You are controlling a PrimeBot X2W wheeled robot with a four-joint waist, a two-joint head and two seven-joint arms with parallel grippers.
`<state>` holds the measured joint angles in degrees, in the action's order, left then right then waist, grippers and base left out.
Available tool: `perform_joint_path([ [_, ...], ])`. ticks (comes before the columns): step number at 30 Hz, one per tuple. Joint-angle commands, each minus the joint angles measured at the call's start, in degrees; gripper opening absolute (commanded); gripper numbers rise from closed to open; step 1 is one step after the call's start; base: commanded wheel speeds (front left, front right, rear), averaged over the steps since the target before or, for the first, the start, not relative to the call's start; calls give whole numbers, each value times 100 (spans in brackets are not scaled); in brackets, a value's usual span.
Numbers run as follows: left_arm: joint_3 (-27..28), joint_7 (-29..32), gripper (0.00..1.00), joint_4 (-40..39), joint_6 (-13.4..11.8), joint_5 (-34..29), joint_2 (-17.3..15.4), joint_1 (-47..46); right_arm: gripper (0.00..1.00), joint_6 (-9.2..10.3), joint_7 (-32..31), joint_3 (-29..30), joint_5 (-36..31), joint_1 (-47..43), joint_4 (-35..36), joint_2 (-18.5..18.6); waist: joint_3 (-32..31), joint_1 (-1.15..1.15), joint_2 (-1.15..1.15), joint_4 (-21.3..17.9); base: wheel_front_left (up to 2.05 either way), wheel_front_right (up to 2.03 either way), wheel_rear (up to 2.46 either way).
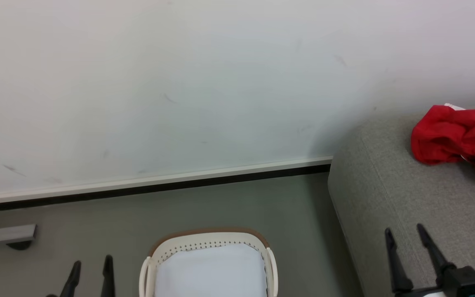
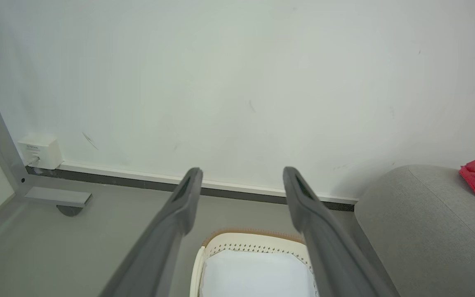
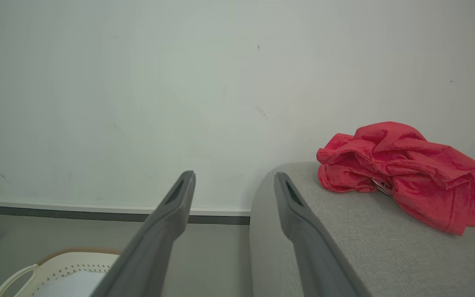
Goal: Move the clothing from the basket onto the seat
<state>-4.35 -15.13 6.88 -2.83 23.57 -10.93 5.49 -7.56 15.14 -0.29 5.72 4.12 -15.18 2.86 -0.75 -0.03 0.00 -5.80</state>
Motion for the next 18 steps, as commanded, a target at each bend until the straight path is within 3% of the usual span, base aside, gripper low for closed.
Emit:
perform_joint_path([
  [1,121,-1,100,46,72,-162,51,96,100,15,0,-108,97,-112,-34,9,-80,3,0,43,0,0,0],
  [5,480,-1,100,178,269,-458,282,226,100,15,0,-369,287,-267,-124,11,-143,3,0,90,0,0,0],
  [17,957,-2,100,302,745,-932,701,241,100,15,0,-420,388,-317,-206,11,-148,3,0,200,0,0,0],
  [18,949,2,0,296,743,-881,696,207,0,0,0,-428,360,-228,-185,-4,-149,3,0,200,0,0,0],
])
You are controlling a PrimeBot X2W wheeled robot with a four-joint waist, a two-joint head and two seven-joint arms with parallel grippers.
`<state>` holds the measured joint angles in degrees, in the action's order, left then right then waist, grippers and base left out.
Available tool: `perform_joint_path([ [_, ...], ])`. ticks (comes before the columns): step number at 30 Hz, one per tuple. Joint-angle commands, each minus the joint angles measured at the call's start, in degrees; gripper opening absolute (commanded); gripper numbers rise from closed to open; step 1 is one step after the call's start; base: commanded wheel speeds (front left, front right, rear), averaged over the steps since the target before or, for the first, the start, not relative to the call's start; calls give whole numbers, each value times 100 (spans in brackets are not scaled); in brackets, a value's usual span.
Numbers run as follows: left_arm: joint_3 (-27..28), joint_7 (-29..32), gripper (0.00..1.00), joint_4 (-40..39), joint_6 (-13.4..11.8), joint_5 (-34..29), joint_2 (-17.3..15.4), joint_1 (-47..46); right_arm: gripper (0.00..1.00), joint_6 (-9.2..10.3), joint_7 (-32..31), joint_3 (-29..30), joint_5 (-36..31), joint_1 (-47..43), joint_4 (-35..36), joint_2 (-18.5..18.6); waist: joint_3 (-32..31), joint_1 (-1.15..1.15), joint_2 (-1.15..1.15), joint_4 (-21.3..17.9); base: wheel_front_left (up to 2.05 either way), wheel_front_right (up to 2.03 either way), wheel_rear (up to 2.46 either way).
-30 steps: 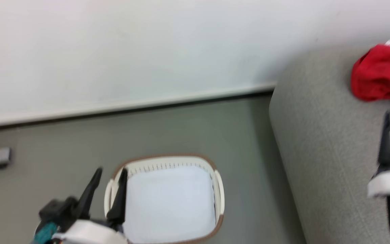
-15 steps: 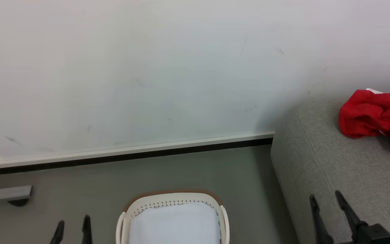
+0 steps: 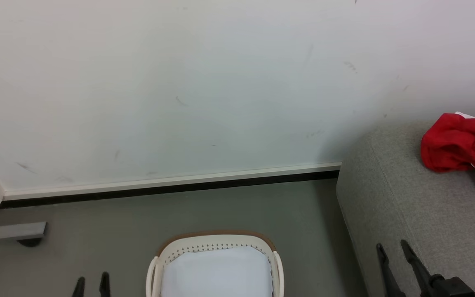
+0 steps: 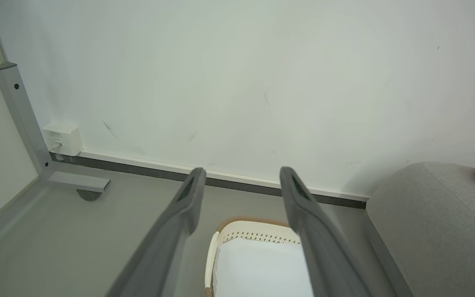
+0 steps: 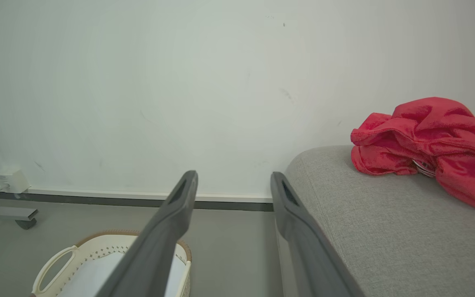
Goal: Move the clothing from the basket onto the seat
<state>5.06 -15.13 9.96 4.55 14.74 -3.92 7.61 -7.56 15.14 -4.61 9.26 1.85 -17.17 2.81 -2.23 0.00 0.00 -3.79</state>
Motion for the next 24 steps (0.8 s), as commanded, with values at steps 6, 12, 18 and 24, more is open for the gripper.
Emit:
perform_joint_path([
  [6,37,146,0,206,15,346,47,-107,0,0,-79,15,400,-41,-76,-6,7,0,0,11,0,0,0],
  [12,41,313,0,212,39,978,50,-211,0,1,-237,83,1100,9,-46,25,18,0,0,29,0,0,0],
  [18,34,457,0,209,61,1566,53,-299,0,2,-381,145,1743,54,-15,46,30,0,0,47,0,0,0],
  [24,39,600,0,217,84,2111,56,-393,0,2,-519,207,2339,96,19,61,41,0,0,65,0,0,0],
])
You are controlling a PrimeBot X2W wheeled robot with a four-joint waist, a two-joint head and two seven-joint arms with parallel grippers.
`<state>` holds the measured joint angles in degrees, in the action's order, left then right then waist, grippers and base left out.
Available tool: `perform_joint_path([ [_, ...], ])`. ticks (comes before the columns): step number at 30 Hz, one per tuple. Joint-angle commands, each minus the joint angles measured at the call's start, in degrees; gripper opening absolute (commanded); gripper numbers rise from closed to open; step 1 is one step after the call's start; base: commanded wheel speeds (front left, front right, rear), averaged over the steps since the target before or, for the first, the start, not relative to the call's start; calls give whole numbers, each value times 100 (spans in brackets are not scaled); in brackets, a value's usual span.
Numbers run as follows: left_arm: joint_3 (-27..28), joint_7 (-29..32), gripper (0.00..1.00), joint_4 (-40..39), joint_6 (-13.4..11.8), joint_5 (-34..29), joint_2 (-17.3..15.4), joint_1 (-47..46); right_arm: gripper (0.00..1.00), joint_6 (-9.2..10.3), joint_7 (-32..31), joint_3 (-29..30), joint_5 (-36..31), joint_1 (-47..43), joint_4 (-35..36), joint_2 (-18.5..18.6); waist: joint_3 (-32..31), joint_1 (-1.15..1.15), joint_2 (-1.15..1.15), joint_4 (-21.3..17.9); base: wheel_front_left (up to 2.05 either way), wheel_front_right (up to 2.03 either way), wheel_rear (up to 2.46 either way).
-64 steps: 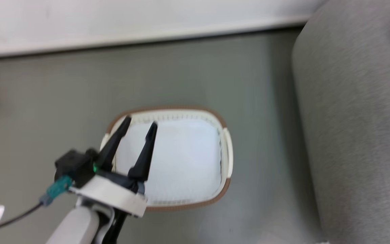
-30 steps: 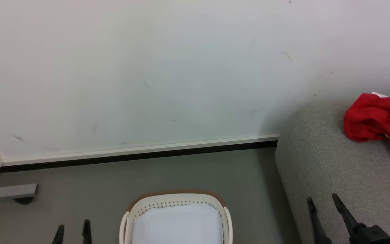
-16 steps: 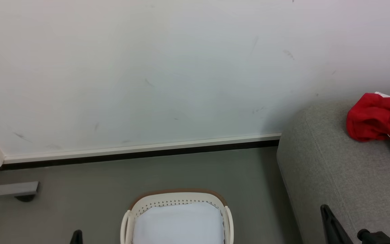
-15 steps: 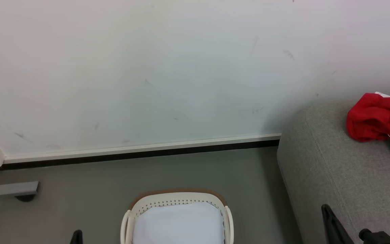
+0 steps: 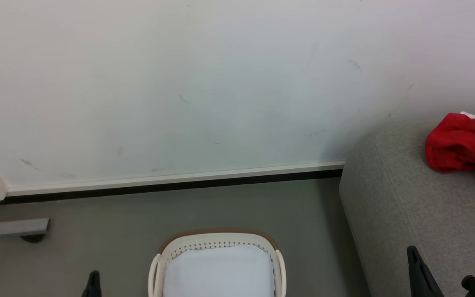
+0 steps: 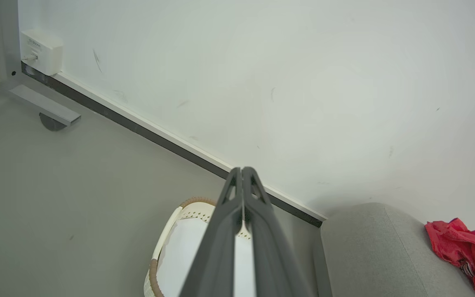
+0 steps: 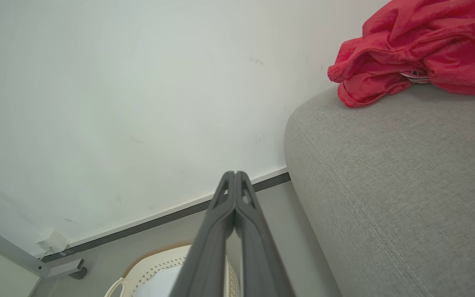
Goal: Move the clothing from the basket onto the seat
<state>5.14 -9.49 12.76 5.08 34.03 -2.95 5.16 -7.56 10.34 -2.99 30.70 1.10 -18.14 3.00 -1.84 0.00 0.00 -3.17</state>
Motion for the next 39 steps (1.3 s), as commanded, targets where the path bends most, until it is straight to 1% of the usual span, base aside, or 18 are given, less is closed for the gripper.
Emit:
perform_joint_path([
  [1,32,57,0,-61,35,272,-40,-163,0,2,-60,56,289,178,122,43,4,0,0,6,0,0,0],
  [20,62,467,0,-15,92,1753,-32,-436,0,5,-447,242,1900,278,208,74,40,0,0,63,0,0,0],
  [39,91,793,0,25,141,2902,-24,-646,0,7,-769,405,3141,349,280,86,75,0,0,118,0,0,0],
])
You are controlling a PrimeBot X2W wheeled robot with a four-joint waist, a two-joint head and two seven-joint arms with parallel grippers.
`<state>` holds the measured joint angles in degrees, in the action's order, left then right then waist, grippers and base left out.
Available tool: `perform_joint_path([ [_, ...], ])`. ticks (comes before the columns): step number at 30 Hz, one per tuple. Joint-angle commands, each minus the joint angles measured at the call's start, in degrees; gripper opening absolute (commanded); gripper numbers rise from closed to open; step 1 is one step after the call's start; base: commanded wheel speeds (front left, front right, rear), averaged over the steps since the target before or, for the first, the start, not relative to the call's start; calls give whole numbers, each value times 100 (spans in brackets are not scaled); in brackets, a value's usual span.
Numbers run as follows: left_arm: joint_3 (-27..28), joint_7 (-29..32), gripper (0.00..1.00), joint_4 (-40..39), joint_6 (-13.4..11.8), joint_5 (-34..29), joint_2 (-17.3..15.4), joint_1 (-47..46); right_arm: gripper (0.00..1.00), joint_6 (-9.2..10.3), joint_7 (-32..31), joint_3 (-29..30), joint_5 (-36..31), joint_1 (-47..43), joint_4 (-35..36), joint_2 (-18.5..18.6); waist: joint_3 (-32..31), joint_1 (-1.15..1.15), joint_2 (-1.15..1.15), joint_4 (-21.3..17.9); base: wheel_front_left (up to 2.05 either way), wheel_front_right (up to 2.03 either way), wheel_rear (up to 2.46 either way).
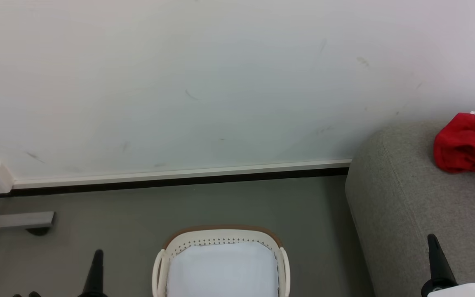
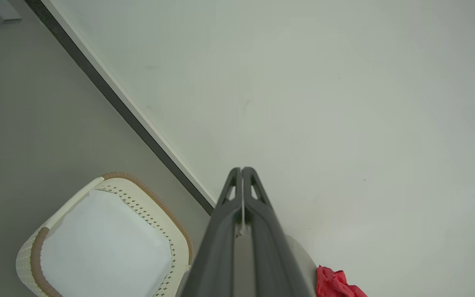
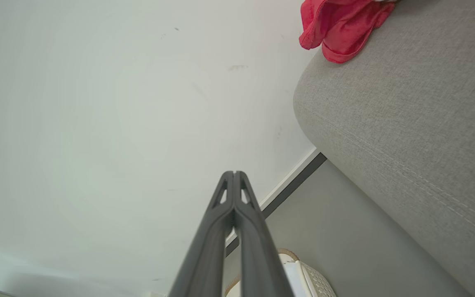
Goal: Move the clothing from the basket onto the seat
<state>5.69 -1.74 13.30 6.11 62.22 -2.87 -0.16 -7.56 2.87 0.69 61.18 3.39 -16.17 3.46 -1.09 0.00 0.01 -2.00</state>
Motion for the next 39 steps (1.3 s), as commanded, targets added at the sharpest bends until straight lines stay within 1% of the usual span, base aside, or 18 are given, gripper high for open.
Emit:
perform_joint_path([
  [1,37,31,0,-28,40,145,-31,-126,0,7,-39,46,159,125,85,41,2,0,-1,4,0,0,0],
  [21,58,332,0,7,80,1215,-23,-323,0,8,-348,209,1304,186,140,39,41,0,-1,64,0,0,0],
  [39,73,572,0,37,110,2050,-16,-471,0,10,-580,338,2155,255,187,32,75,0,-1,119,0,0,0],
])
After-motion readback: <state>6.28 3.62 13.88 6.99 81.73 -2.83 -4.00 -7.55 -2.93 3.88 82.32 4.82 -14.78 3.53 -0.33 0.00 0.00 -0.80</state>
